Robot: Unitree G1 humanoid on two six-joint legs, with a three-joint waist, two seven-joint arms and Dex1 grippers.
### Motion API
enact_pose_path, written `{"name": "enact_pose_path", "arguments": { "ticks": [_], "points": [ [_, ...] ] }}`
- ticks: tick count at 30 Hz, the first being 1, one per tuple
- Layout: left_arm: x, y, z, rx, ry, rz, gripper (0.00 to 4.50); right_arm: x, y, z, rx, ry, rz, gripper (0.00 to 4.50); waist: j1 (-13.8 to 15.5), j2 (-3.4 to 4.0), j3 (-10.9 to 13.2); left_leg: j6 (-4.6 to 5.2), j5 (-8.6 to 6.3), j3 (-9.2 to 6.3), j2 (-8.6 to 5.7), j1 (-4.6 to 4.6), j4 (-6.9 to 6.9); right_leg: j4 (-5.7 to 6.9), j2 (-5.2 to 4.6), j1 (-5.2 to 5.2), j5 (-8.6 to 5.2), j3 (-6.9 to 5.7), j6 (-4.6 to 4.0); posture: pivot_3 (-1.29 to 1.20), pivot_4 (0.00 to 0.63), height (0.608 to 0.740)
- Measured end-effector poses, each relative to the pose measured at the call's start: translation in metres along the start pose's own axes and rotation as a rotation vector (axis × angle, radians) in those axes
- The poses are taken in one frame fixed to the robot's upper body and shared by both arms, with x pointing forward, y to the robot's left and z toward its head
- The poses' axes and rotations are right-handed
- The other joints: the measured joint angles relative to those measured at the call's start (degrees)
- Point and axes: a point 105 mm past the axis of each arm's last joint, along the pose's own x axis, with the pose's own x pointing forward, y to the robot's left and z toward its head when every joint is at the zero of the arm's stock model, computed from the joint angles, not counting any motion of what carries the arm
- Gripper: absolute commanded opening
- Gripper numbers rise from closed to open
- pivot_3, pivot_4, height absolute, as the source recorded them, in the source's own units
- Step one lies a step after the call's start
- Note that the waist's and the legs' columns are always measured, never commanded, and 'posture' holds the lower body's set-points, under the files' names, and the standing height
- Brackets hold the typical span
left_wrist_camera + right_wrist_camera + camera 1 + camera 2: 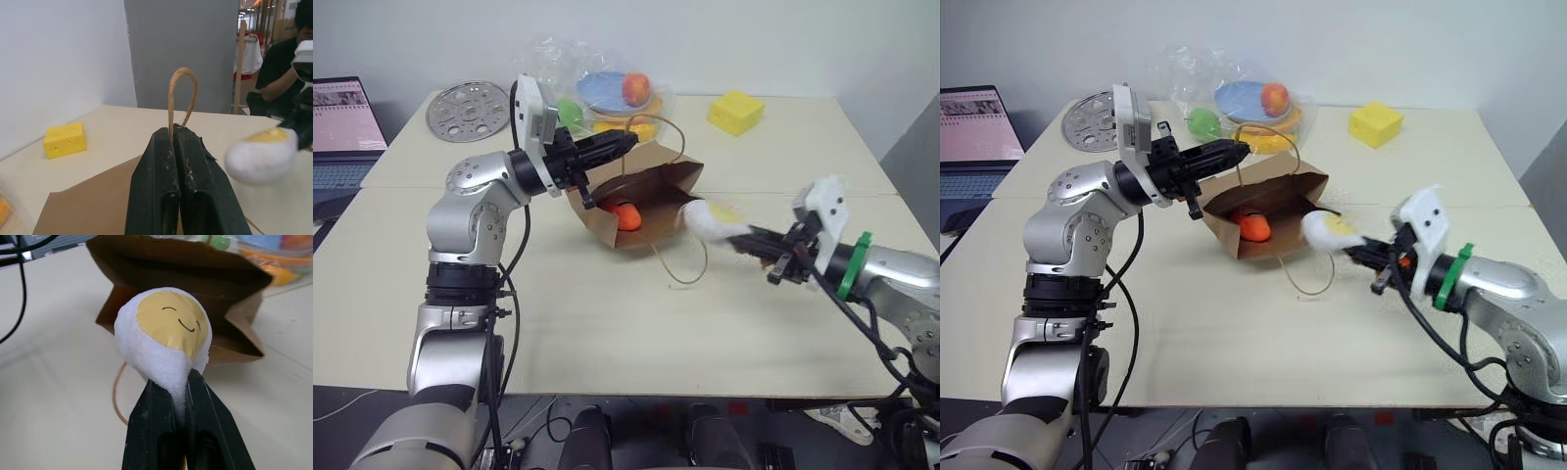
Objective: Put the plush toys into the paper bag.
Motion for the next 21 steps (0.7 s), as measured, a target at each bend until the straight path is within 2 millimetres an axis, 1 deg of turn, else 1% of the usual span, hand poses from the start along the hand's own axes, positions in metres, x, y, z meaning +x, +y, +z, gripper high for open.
{"name": "enact_pose_path", "arguments": {
  "ticks": [2,5,9,16,19,21],
  "points": [
    [0.001,-0.001,0.000,0.000,0.000,-0.005,0.00,0.013,0.006,0.004,0.004,-0.016,0.023,0.03,0.08,0.00,0.00,0.00,0.00,-0.01,0.00,0.00,0.02,0.01,0.00,0.00,0.00,-0.01,0.00,0.00,0.150,0.740],
    [0.002,-0.001,0.000,0.000,0.000,-0.009,0.00,0.040,0.001,0.009,0.033,-0.043,-0.028,0.03,0.07,0.00,0.00,0.00,0.01,-0.02,0.00,0.00,0.02,0.02,0.00,-0.01,0.01,-0.01,0.00,0.00,0.150,0.740],
    [0.003,-0.002,0.000,0.001,-0.001,-0.011,0.00,0.072,-0.004,0.003,0.049,-0.008,-0.079,0.03,0.10,0.00,0.00,0.00,0.00,-0.03,0.00,-0.03,-0.04,0.00,0.00,-0.06,0.00,-0.03,0.00,0.00,0.150,0.740],
    [0.002,-0.003,0.002,0.006,-0.003,-0.014,0.00,0.103,-0.011,-0.001,0.052,0.041,-0.148,0.03,0.15,0.00,0.00,0.00,0.00,-0.07,0.00,-0.07,-0.04,0.01,-0.01,-0.09,0.01,-0.08,-0.01,0.00,0.150,0.740],
    [0.003,-0.006,0.003,0.013,-0.005,-0.022,0.00,0.118,-0.019,0.004,0.059,0.038,-0.199,0.03,0.10,0.00,0.00,0.00,0.01,-0.06,0.00,-0.07,-0.02,0.04,-0.01,-0.11,0.01,-0.07,-0.01,0.00,0.150,0.740],
    [0.004,-0.007,0.004,0.018,-0.009,-0.027,0.00,0.125,-0.023,0.006,0.064,0.030,-0.222,0.03,0.09,0.00,0.00,0.00,0.01,-0.07,0.00,-0.07,-0.04,0.04,-0.01,-0.11,0.01,-0.08,-0.01,0.00,0.150,0.740]
  ]
}}
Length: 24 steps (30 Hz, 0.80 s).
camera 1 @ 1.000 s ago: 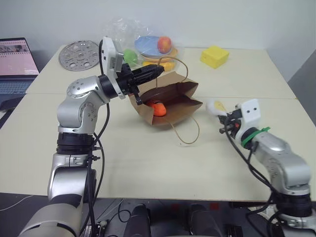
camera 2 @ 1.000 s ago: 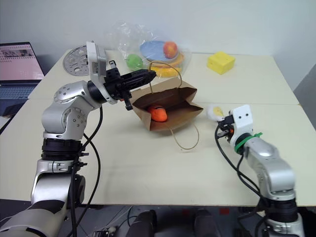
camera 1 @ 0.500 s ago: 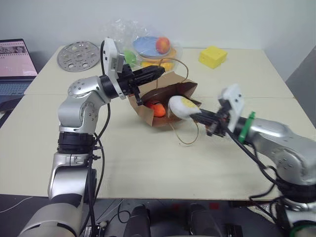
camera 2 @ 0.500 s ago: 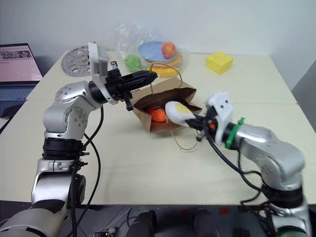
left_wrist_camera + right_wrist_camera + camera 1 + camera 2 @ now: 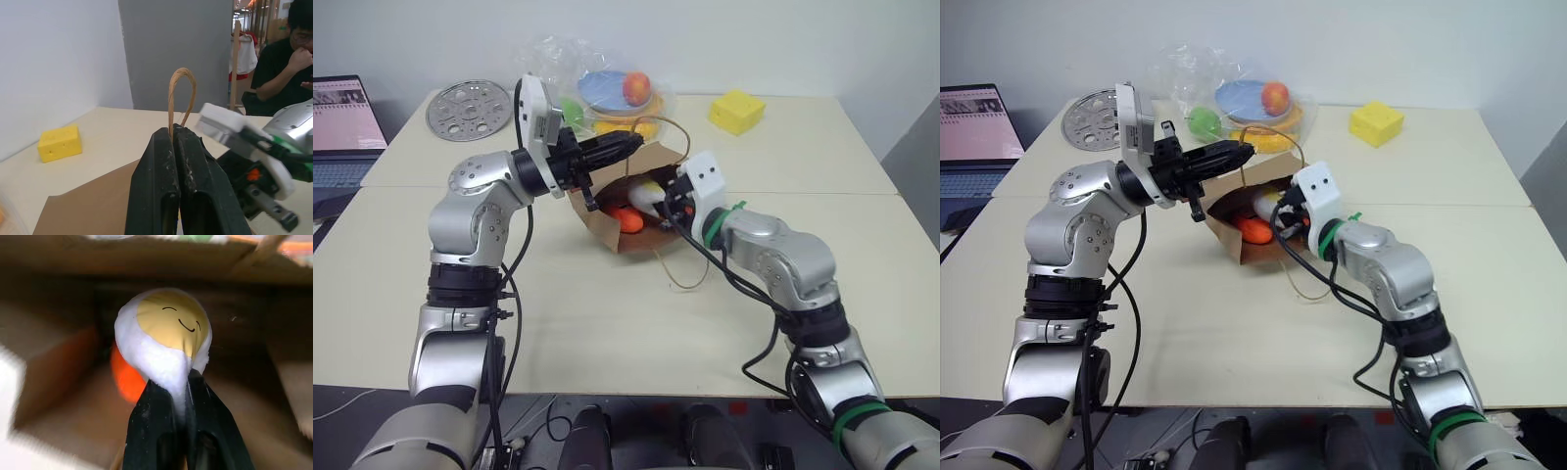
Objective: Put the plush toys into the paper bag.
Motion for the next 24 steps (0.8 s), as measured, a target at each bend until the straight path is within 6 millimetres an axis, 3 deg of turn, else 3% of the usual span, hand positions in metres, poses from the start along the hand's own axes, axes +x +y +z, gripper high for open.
{"name": "enact_pose_path", "arguments": {
  "ticks": [5,11,18,24],
  "points": [
    [0.000,-0.001,0.000,-0.004,0.004,-0.003,0.00,0.019,-0.009,-0.003,0.006,0.011,-0.050,0.03,-0.06,0.00,0.00,0.00,0.00,0.01,0.00,0.00,-0.01,-0.01,0.00,-0.02,0.00,0.00,0.00,0.00,0.150,0.740],
    [0.000,-0.001,-0.001,-0.006,0.005,-0.003,0.00,0.025,-0.019,-0.016,-0.007,0.036,-0.075,2.01,0.01,0.00,0.00,0.00,0.00,0.01,0.00,-0.01,-0.02,-0.01,0.00,-0.02,0.00,0.00,0.00,0.00,0.150,0.740],
    [0.000,-0.002,-0.001,-0.005,0.005,-0.002,0.00,0.005,-0.019,-0.007,-0.005,-0.014,-0.046,4.49,-0.01,0.00,0.00,0.00,0.00,0.01,0.00,-0.01,-0.02,0.00,0.00,-0.02,0.00,0.00,0.00,0.00,0.150,0.740],
    [0.000,-0.001,-0.002,-0.010,0.004,0.000,0.00,-0.041,-0.015,0.007,-0.017,-0.062,-0.028,4.49,0.10,0.00,0.00,0.00,0.00,-0.01,0.00,-0.02,-0.03,-0.03,0.00,-0.01,0.00,-0.01,0.00,0.00,0.150,0.740]
  ]
}}
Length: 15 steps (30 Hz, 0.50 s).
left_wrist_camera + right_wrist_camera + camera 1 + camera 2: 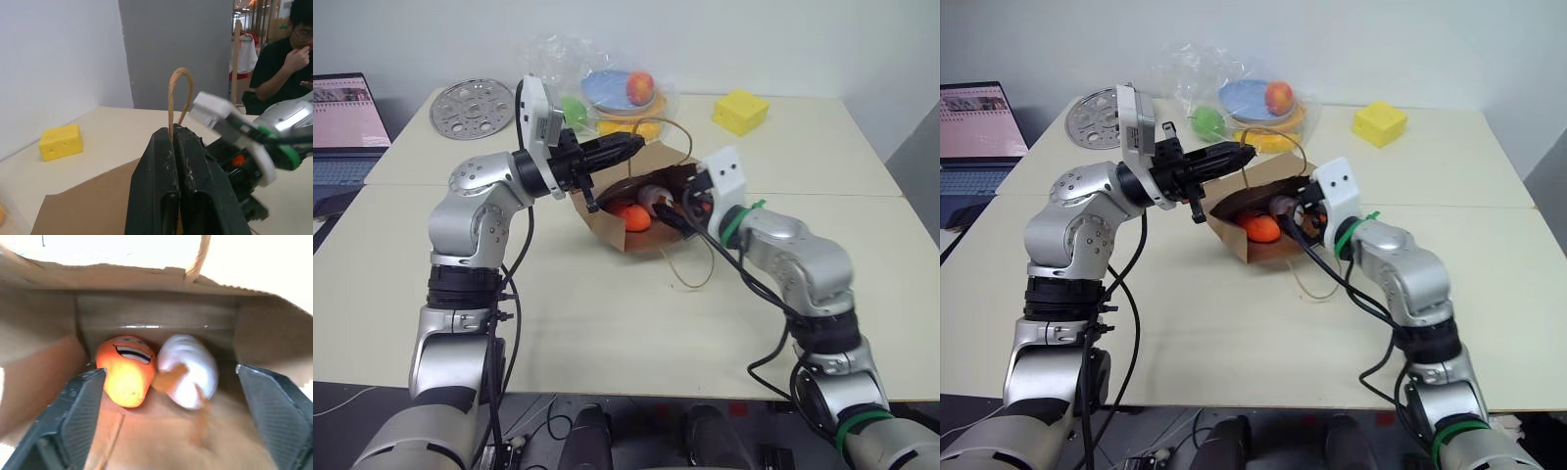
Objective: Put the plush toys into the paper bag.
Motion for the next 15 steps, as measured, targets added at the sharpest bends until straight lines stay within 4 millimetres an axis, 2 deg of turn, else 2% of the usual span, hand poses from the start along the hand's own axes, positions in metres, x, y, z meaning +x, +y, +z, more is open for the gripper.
{"name": "enact_pose_path", "arguments": {
  "ticks": [2,4,6,9,12,15],
  "points": [
    [0.001,0.000,0.000,-0.002,-0.001,-0.001,0.00,-0.016,-0.004,0.002,0.004,-0.005,-0.019,4.49,0.01,0.00,0.00,0.00,0.00,0.00,0.00,0.00,0.01,0.00,0.00,0.01,0.00,0.00,0.00,0.00,0.150,0.740],
    [0.000,0.001,-0.001,-0.001,-0.001,0.001,0.00,-0.035,-0.014,-0.007,0.004,0.027,-0.064,4.49,0.20,-0.01,0.00,0.00,0.00,-0.01,0.00,0.00,0.02,-0.02,0.00,0.04,0.00,-0.01,0.00,0.00,0.150,0.740],
    [-0.001,0.002,-0.001,0.000,-0.003,0.005,0.00,-0.057,-0.028,-0.027,0.038,0.094,-0.131,4.49,0.40,-0.01,0.00,0.00,0.00,0.00,-0.01,0.00,0.01,-0.03,-0.01,0.04,0.00,0.00,0.00,0.00,0.150,0.740],
    [-0.001,0.002,-0.001,0.001,-0.004,0.005,0.00,-0.077,-0.033,-0.059,0.097,0.190,-0.176,4.49,0.36,-0.01,0.00,0.00,0.00,0.00,0.00,0.01,0.01,-0.02,0.01,0.04,0.00,0.01,0.00,0.00,0.150,0.740],
    [-0.001,0.002,-0.002,-0.003,-0.002,0.006,0.00,-0.081,-0.023,-0.084,0.195,0.250,-0.153,4.49,-0.35,0.00,0.00,0.01,0.00,0.09,0.00,0.05,0.03,0.01,0.01,0.02,0.00,0.11,0.00,0.00,0.150,0.740],
    [0.001,0.003,-0.002,-0.008,-0.005,0.004,0.00,-0.073,-0.009,-0.085,0.261,0.221,-0.119,4.49,-0.66,0.00,0.00,0.02,0.01,0.06,0.00,0.11,0.02,0.07,0.02,0.06,0.00,0.10,0.00,0.00,0.150,0.740]
  ]
}}
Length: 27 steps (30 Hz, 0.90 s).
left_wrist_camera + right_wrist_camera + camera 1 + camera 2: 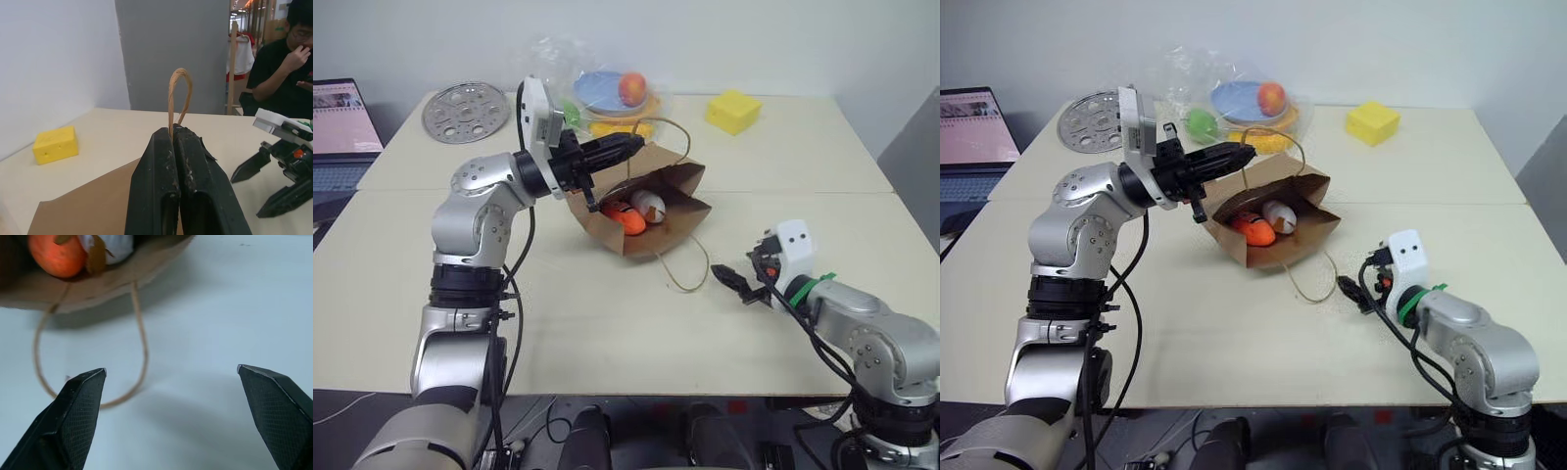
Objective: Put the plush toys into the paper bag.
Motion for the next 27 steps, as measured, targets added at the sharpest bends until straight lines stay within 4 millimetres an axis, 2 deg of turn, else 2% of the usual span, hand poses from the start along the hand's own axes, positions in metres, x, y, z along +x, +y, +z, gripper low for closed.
{"name": "enact_pose_path", "arguments": {
  "ticks": [3,6,11,12,14,17,18,25,27],
  "points": [
    [0.000,0.001,-0.001,-0.004,0.002,0.002,0.00,0.004,0.008,-0.003,0.031,0.001,0.023,4.49,0.27,0.00,0.00,0.00,0.00,0.00,0.00,-0.01,-0.01,-0.04,-0.01,0.02,0.00,0.00,0.00,0.00,0.150,0.740],
    [0.000,0.001,-0.001,-0.004,0.002,0.003,0.00,0.007,0.011,-0.015,0.037,0.036,0.017,4.49,0.57,0.00,0.00,0.00,0.00,-0.01,0.00,-0.01,-0.02,-0.06,-0.01,0.01,0.00,-0.02,0.00,0.00,0.150,0.740],
    [0.000,0.001,-0.001,-0.004,0.003,0.003,0.00,0.022,0.014,-0.028,0.030,0.068,0.013,4.49,0.62,0.00,0.00,0.00,0.00,0.01,0.00,-0.01,-0.01,-0.07,-0.01,0.02,0.00,-0.01,0.00,0.00,0.150,0.740],
    [0.000,0.001,-0.001,-0.004,0.003,0.004,0.00,0.023,0.014,-0.028,0.028,0.064,0.012,4.33,0.62,0.00,0.00,0.00,0.00,0.00,0.00,-0.01,-0.01,-0.06,-0.01,0.02,0.00,-0.01,0.00,0.00,0.150,0.740],
    [-0.001,0.001,-0.001,-0.004,0.004,0.004,0.00,0.025,0.015,-0.028,0.047,0.054,0.014,3.92,0.62,-0.01,0.00,0.00,0.00,0.00,0.00,-0.01,-0.01,-0.06,-0.01,0.02,0.00,-0.02,0.00,0.00,0.150,0.740],
    [-0.001,0.001,-0.001,-0.004,0.004,0.004,0.00,0.028,0.020,-0.026,0.071,0.042,0.033,2.90,0.62,-0.01,0.00,0.00,0.00,-0.01,0.00,-0.02,-0.02,-0.06,-0.01,0.02,0.00,-0.02,0.00,0.00,0.150,0.740],
    [-0.001,0.001,-0.001,-0.004,0.004,0.005,0.00,0.029,0.019,-0.025,0.072,0.039,0.026,2.45,0.62,-0.01,0.00,0.00,0.00,-0.01,0.00,-0.01,-0.01,-0.07,-0.01,0.02,0.00,-0.02,0.00,0.00,0.150,0.740],
    [-0.001,0.001,-0.002,-0.003,0.004,0.011,0.00,0.034,0.012,-0.029,0.089,0.041,-0.004,0.07,0.62,0.00,0.00,0.00,0.00,-0.01,0.00,-0.01,-0.02,-0.06,-0.01,0.02,0.00,-0.02,0.00,0.00,0.150,0.740],
    [-0.001,0.001,-0.002,-0.003,0.004,0.012,0.00,0.034,0.011,-0.027,0.084,0.034,-0.010,0.01,0.62,0.00,0.00,0.00,0.00,-0.01,0.00,-0.01,-0.02,-0.06,-0.01,0.02,0.00,-0.02,0.00,0.00,0.150,0.740]
  ]
}}
